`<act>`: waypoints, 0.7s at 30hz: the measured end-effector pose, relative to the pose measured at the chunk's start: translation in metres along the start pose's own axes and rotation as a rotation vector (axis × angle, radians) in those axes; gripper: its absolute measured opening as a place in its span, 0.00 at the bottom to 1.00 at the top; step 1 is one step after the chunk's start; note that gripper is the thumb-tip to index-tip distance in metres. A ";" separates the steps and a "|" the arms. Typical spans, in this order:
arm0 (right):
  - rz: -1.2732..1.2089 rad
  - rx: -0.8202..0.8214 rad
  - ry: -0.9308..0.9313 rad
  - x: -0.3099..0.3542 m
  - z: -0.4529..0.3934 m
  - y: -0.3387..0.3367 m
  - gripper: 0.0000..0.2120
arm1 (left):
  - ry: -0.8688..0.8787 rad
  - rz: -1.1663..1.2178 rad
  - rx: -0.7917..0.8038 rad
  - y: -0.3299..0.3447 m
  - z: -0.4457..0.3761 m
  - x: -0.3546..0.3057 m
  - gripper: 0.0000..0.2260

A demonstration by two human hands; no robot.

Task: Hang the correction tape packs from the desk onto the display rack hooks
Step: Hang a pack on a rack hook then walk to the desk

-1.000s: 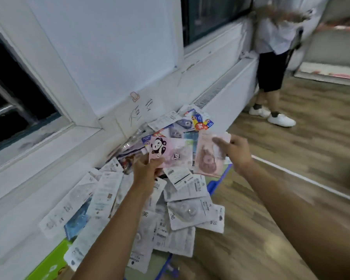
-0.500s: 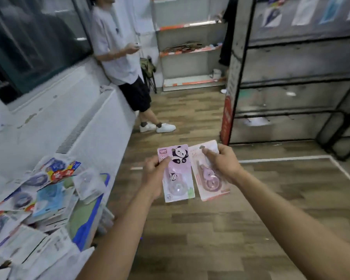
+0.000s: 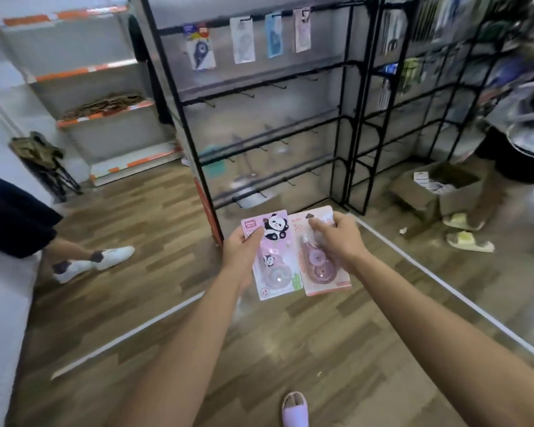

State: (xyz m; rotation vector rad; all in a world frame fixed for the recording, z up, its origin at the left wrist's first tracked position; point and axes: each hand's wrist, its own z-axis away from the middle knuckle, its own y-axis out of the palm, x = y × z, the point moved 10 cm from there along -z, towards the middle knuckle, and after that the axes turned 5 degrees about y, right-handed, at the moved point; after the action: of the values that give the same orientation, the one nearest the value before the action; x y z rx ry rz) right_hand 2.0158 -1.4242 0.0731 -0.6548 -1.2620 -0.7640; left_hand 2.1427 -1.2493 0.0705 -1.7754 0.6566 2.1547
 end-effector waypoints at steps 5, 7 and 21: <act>0.015 -0.127 -0.050 0.037 -0.101 -0.044 0.07 | 0.000 -0.003 0.069 0.082 -0.106 -0.010 0.03; 0.040 -0.174 -0.077 0.054 -0.137 -0.062 0.06 | 0.006 -0.040 0.103 0.113 -0.146 -0.017 0.03; 0.066 -0.189 -0.201 0.153 -0.416 -0.150 0.04 | 0.222 -0.100 0.175 0.330 -0.376 -0.072 0.07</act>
State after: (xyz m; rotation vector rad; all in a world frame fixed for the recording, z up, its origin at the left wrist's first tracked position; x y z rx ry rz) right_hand 2.1564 -1.8641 0.1472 -0.9414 -1.3536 -0.7834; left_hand 2.3191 -1.7178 0.1428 -1.9233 0.7649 1.7922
